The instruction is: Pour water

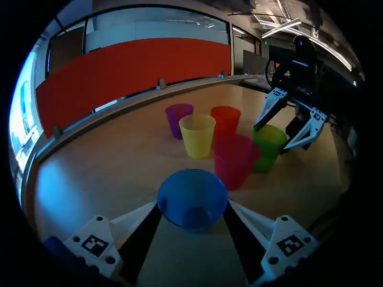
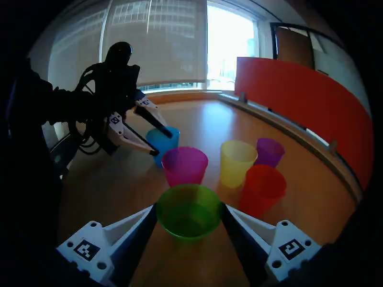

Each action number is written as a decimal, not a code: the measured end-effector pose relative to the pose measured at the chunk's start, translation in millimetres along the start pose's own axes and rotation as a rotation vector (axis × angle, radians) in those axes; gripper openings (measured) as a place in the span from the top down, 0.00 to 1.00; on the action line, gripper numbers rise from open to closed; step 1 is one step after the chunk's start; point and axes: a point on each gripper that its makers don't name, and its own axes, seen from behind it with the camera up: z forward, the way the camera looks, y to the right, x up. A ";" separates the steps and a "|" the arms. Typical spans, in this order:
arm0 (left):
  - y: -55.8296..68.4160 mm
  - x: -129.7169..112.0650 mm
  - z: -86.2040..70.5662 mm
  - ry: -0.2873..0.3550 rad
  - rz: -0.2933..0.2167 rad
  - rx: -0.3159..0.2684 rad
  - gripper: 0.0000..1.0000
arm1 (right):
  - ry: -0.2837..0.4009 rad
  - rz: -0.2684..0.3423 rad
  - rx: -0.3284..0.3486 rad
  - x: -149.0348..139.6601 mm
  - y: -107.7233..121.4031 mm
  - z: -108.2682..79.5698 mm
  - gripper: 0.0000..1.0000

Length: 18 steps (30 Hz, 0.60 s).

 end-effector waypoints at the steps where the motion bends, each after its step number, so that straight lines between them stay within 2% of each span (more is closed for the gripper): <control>1: 0.0 0.1 0.0 0.001 -0.002 0.001 0.15 | 0.000 0.001 -0.002 0.0 0.0 -0.1 0.04; 8: -0.5 -1.0 -1.6 -0.003 -0.015 0.000 0.14 | -0.001 0.011 -0.006 0.6 -0.9 -0.8 0.03; 12: -0.3 -7.4 -0.9 -0.028 -0.022 -0.006 0.13 | -0.004 0.016 -0.007 -0.4 -1.1 -0.9 0.02; 18: -0.2 -15.7 0.4 -0.050 0.002 0.001 0.11 | -0.017 0.013 -0.014 -5.6 -1.0 -1.7 0.02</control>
